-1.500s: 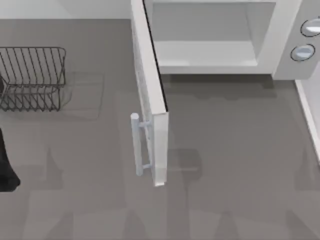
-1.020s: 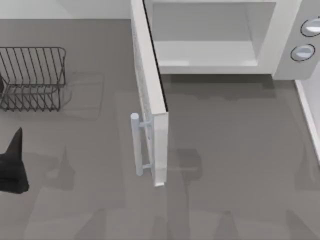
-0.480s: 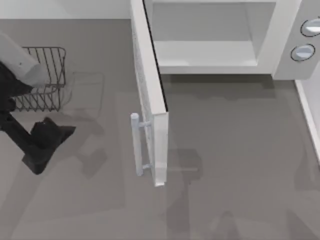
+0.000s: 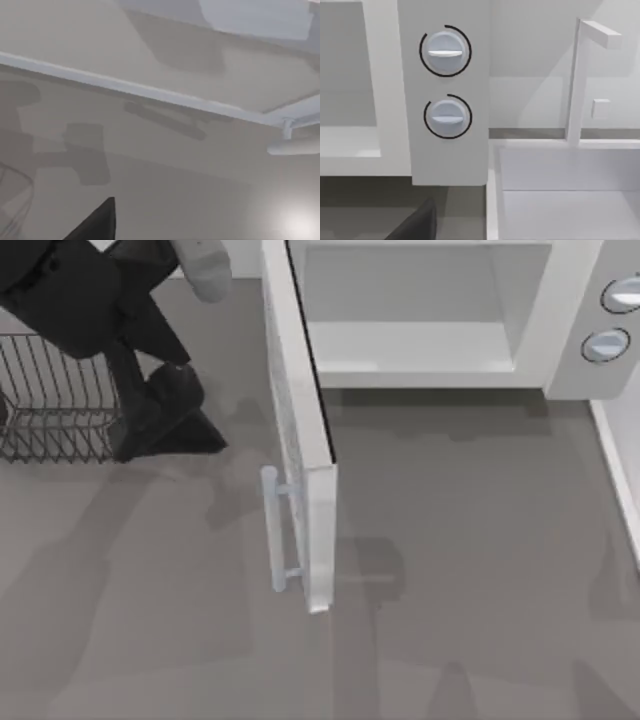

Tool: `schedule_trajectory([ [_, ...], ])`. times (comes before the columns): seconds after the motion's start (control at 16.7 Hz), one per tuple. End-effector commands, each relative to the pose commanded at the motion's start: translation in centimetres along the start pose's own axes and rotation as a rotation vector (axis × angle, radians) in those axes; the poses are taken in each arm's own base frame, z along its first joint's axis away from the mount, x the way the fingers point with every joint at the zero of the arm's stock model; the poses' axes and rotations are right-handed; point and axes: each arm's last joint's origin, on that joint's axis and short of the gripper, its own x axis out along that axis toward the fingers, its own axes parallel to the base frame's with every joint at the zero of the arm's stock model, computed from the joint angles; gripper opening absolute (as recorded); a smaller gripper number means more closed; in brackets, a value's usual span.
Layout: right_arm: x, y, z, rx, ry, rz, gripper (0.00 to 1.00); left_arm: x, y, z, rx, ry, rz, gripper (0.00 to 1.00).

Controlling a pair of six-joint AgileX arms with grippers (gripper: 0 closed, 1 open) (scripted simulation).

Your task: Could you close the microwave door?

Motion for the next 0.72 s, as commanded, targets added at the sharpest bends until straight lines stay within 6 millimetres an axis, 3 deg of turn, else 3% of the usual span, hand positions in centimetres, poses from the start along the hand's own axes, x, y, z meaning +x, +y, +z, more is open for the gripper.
schedule_trajectory([
  [0.3,0.0,0.0,0.0,0.0,0.0,0.0,1.0,-0.9,2.0,3.7,0.151,0.004,-0.041,1.0],
  [0.72,0.0,0.0,0.0,0.0,0.0,0.0,1.0,-1.5,2.1,4.5,0.196,-0.006,-0.034,1.0],
])
